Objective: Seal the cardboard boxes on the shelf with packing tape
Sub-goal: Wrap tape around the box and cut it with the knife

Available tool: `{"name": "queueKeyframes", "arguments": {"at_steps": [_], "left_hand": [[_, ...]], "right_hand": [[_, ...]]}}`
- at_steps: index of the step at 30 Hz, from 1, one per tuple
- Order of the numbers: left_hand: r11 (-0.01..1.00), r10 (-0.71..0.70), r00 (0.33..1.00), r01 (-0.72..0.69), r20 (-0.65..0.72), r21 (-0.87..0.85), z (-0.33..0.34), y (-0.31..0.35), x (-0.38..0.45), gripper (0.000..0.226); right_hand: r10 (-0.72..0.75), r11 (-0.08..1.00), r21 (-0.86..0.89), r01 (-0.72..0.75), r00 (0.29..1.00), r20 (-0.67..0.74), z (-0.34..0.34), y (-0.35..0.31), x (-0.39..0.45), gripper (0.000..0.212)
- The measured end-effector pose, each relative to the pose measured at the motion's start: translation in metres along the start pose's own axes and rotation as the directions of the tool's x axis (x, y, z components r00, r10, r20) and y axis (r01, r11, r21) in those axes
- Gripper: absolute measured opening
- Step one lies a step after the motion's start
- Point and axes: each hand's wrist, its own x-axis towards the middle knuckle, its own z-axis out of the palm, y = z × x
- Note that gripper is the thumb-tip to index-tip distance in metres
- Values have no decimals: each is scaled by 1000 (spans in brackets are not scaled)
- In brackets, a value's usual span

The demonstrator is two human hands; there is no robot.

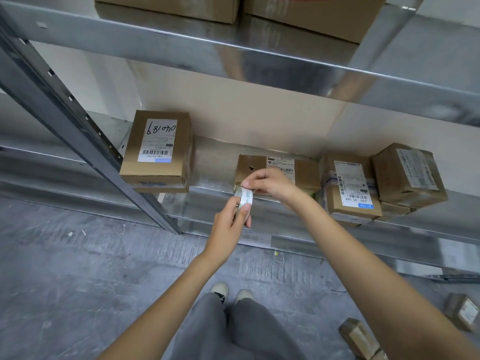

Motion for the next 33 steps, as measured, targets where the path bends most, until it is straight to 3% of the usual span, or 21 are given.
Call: {"name": "queueKeyframes", "arguments": {"at_steps": [5, 13, 19, 23, 26, 30, 33], "left_hand": [[990, -46, 999, 43, -19, -135, 3, 12, 6, 20], [952, -233, 973, 227, -4, -203, 5, 35, 28, 29], [883, -411, 911, 389, -34, -262, 1, 43, 41, 30], [769, -542, 834, 541, 102, -340, 2, 38, 41, 36], [754, -532, 838, 536, 126, -381, 11, 35, 40, 33], [720, -538, 831, 540, 142, -436, 27, 28, 38, 32], [699, -572, 811, 562, 125, -442, 33, 23, 41, 24]], "right_hand": [[-18, 999, -33, 16, 997, -69, 1, 3, -4, 9], [-179, 982, -111, 154, 944, -279, -26, -26, 9, 13], [-205, 972, -153, 176, 957, -204, -26, -41, 19, 15], [-199, 980, -75, 187, 953, -229, -37, -46, 27, 4], [-192, 980, -78, 182, 969, -155, -50, -47, 37, 13], [-164, 961, -229, 157, 986, -11, -62, -41, 49, 11], [-193, 951, -251, 182, 981, -18, -67, -36, 58, 13]]}}
